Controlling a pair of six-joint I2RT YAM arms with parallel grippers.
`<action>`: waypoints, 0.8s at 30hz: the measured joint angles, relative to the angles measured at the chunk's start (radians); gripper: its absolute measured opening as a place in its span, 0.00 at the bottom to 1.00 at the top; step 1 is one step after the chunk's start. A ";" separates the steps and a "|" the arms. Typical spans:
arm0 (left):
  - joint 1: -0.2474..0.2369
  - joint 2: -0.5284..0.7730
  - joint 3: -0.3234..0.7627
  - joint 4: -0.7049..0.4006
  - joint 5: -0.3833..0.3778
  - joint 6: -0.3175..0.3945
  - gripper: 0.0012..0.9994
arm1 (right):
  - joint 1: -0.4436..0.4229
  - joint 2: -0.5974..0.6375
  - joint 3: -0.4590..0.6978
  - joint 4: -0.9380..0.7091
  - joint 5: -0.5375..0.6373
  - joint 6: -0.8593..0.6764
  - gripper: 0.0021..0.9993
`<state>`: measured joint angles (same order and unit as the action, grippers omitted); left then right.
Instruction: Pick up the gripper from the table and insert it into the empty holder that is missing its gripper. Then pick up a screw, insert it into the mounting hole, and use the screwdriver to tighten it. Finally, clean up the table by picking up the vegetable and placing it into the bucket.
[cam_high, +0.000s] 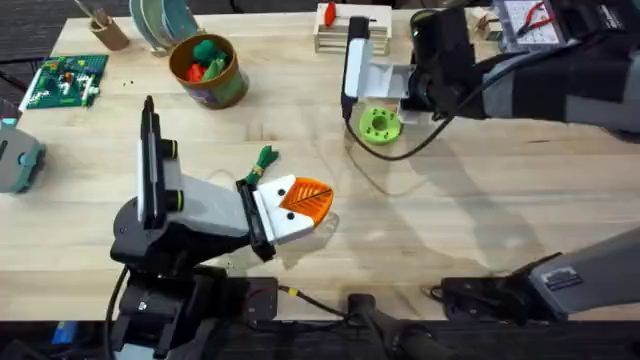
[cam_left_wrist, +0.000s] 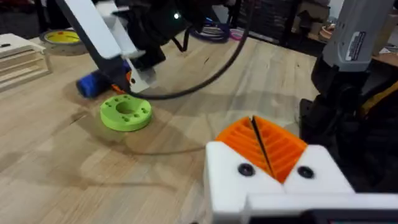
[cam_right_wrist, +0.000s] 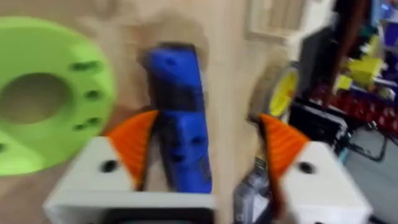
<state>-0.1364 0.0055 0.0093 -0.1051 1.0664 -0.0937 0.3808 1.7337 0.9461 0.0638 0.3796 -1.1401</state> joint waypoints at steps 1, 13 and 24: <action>0.000 0.000 0.000 0.000 0.000 0.000 0.02 | -0.001 -0.002 0.002 0.002 0.008 0.012 0.96; 0.000 0.000 0.000 0.000 0.000 0.000 0.02 | 0.011 -0.014 -0.004 -0.017 0.059 0.139 0.97; 0.000 0.000 0.000 0.000 0.000 0.000 0.02 | 0.014 -0.269 -0.020 -0.021 0.005 0.366 0.97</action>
<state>-0.1364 0.0055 0.0093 -0.1051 1.0664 -0.0937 0.3950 1.4651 0.9264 0.0433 0.3846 -0.7736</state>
